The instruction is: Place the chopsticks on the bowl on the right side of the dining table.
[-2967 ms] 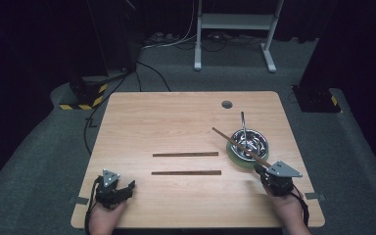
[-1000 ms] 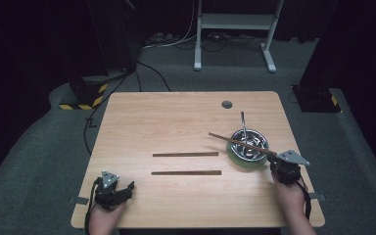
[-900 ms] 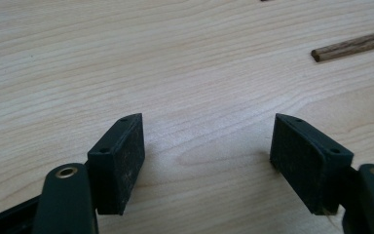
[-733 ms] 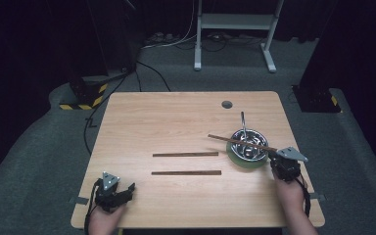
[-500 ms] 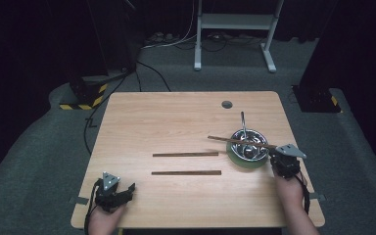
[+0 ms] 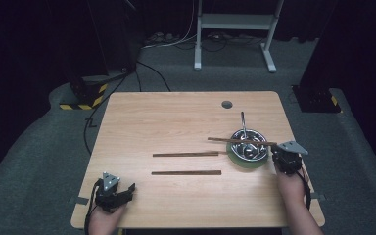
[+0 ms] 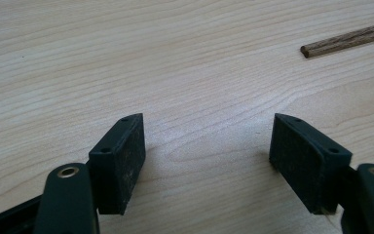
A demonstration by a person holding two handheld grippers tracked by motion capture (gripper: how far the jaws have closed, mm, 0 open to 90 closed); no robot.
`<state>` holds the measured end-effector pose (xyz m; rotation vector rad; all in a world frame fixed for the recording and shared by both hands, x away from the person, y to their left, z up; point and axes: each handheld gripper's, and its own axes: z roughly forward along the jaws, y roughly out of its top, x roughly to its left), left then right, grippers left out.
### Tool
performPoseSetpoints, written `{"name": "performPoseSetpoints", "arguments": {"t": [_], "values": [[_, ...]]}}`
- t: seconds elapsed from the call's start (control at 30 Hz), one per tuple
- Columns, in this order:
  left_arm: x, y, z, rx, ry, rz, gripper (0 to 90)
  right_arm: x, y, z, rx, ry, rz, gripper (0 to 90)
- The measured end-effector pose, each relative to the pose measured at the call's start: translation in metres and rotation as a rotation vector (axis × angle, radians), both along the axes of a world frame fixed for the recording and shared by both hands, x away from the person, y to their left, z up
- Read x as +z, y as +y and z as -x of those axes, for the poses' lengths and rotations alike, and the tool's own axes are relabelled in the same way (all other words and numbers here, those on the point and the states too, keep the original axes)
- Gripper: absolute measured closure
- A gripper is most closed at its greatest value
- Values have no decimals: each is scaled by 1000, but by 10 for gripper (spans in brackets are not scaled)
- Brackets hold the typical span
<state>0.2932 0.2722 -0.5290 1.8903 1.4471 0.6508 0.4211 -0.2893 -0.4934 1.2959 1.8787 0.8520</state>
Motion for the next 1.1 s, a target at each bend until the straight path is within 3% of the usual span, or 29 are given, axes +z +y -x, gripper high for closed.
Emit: {"name": "performPoseSetpoints", "arguments": {"t": [0.63,0.77,0.83,0.87,0.97,1.03,1.07,1.1], "values": [[0,0,0,-5,-5,5,305,0,-3,-4,13,-2,-20,839],[1,-1,1,-56,-15,2,394,7,-7,7,38,-13,-4,820],[5,-4,1,-46,-13,-55,465,10,-11,13,49,-19,3,810],[9,-6,1,-42,-16,-64,510,12,-13,15,51,-22,9,809],[29,-21,-5,-34,-49,-21,563,14,-22,17,57,-32,4,816],[42,-38,-15,-31,-67,60,593,12,-27,15,57,-35,-11,855],[48,-48,-21,-37,-78,60,653,9,-32,10,61,-39,-28,892],[52,-59,-28,-45,-84,68,653,9,-32,10,61,-39,-28,892]]}}
